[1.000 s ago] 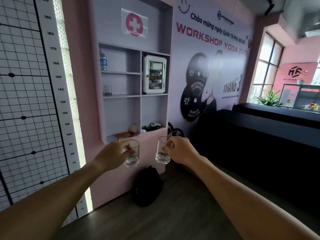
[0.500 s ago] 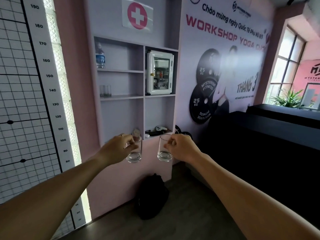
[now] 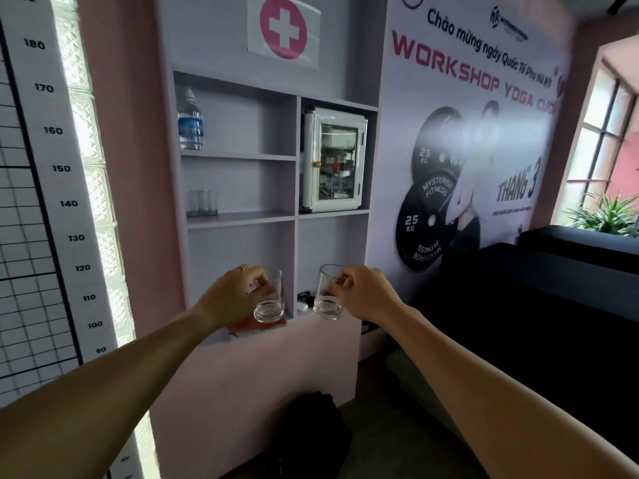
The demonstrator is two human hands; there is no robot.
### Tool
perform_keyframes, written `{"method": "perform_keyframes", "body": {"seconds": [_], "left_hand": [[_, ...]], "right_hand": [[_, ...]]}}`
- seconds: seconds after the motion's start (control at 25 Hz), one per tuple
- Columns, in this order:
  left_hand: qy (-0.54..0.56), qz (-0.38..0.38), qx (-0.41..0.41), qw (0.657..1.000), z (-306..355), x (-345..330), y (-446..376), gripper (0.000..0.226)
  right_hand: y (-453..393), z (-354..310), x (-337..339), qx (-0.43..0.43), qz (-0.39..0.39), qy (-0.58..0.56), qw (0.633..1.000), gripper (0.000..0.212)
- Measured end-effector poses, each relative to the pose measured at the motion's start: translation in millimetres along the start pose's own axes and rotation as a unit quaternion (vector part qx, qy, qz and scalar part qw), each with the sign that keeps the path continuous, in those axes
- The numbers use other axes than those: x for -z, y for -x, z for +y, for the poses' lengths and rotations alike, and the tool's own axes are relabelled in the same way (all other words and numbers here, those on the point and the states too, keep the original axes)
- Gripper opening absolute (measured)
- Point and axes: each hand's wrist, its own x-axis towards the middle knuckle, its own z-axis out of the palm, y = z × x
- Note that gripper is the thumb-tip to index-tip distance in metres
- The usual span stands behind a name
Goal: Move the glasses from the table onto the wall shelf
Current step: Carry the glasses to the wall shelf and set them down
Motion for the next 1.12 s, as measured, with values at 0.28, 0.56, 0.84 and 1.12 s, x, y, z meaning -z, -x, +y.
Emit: {"method": "perform_keyframes", "body": {"seconds": [0.28, 0.56, 0.84, 1.12], "left_hand": [[-0.014, 0.031, 0.024, 0.999, -37, -25, -83, 0.018], [-0.056, 0.079, 0.08, 0.992, -86, -47, -168, 0.021], [-0.101, 0.121, 0.148, 0.976, -117, -53, -219, 0.018], [-0.148, 0.153, 0.171, 0.962, -148, -31, -251, 0.019]], "right_hand": [[-118, 30, -33, 0.046, 0.004, -0.024, 0.999, 0.012], [-247, 65, -65, 0.112, -0.032, -0.064, 0.991, 0.014], [-345, 76, -94, 0.162, -0.062, -0.128, 0.976, 0.014], [-405, 47, -118, 0.214, -0.046, -0.168, 0.961, 0.015]]}}
